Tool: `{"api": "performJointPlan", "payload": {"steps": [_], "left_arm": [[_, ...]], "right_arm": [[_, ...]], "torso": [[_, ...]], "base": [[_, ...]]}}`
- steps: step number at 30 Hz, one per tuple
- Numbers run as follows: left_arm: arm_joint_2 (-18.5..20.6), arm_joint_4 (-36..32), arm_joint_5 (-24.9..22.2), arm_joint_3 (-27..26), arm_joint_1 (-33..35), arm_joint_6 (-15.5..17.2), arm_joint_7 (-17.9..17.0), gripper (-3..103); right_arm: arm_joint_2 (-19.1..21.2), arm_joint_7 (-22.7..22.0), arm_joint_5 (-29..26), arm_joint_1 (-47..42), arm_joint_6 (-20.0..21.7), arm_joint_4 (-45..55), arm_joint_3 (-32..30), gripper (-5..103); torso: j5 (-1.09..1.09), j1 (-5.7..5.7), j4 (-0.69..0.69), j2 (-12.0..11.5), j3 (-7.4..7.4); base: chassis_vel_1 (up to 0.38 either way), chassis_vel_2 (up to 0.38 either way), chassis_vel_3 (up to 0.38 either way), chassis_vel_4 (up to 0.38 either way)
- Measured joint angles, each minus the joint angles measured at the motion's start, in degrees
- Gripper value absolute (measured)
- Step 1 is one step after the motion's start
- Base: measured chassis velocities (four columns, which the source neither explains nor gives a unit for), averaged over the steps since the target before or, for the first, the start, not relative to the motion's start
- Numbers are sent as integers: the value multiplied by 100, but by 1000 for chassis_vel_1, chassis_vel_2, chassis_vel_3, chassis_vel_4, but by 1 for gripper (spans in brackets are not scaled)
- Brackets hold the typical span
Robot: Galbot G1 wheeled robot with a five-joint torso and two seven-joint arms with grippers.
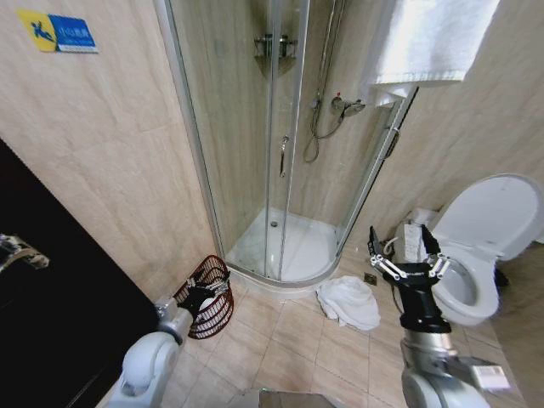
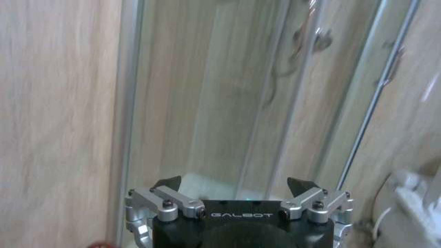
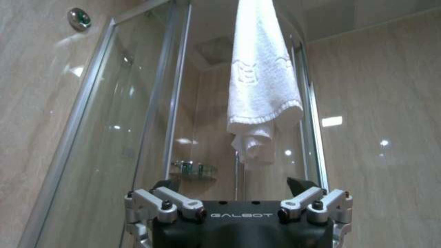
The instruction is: Discard the used towel into the hamper.
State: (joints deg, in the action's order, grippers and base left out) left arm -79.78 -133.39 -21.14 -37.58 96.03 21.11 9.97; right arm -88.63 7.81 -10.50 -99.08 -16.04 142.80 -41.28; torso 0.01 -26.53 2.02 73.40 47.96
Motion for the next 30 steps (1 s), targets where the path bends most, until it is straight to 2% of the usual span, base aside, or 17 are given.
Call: {"api": "performJointPlan", "payload": {"steps": [5, 8, 12, 15, 17, 23, 30], "left_arm": [[-144, -437, 117, 55, 192, -106, 37, 100], [-293, -735, 388, 114, 324, -261, 69, 100], [-424, -890, 504, 134, 371, -362, 58, 100], [-594, -991, 681, 182, 426, -546, 2, 100], [-743, -996, 1011, 267, 507, -775, -29, 100], [-777, -969, 1121, 293, 522, -851, -39, 100], [-772, -945, 1121, 295, 514, -852, -44, 100]], "right_arm": [[-6, -30, -58, -2, 49, 49, -8, 100], [-15, -35, -199, 9, 60, 53, -17, 100], [-22, -51, -318, 8, 60, 54, -50, 100], [-30, -76, -394, 8, 59, 53, -82, 100], [-40, -92, -448, -3, 57, 54, -101, 100], [-16, -74, -467, -38, -36, 53, -187, 100], [167, 55, -442, -13, -150, 52, -674, 100]], "torso": [[0, 0, 0, 0, 0], [0, 0, 0, 0, 0], [0, 0, 0, -1, 0], [0, 0, 0, -1, 0], [0, 0, 2, -1, 0], [0, 0, 0, -1, 0], [0, 0, 0, -1, 0]], "base": [[0, 0, 0, 0], [0, 0, 0, 0], [0, 0, 0, 0], [0, 0, 0, 0], [0, 0, 0, 0], [0, 0, 0, 0], [0, 0, 0, 0]]}}
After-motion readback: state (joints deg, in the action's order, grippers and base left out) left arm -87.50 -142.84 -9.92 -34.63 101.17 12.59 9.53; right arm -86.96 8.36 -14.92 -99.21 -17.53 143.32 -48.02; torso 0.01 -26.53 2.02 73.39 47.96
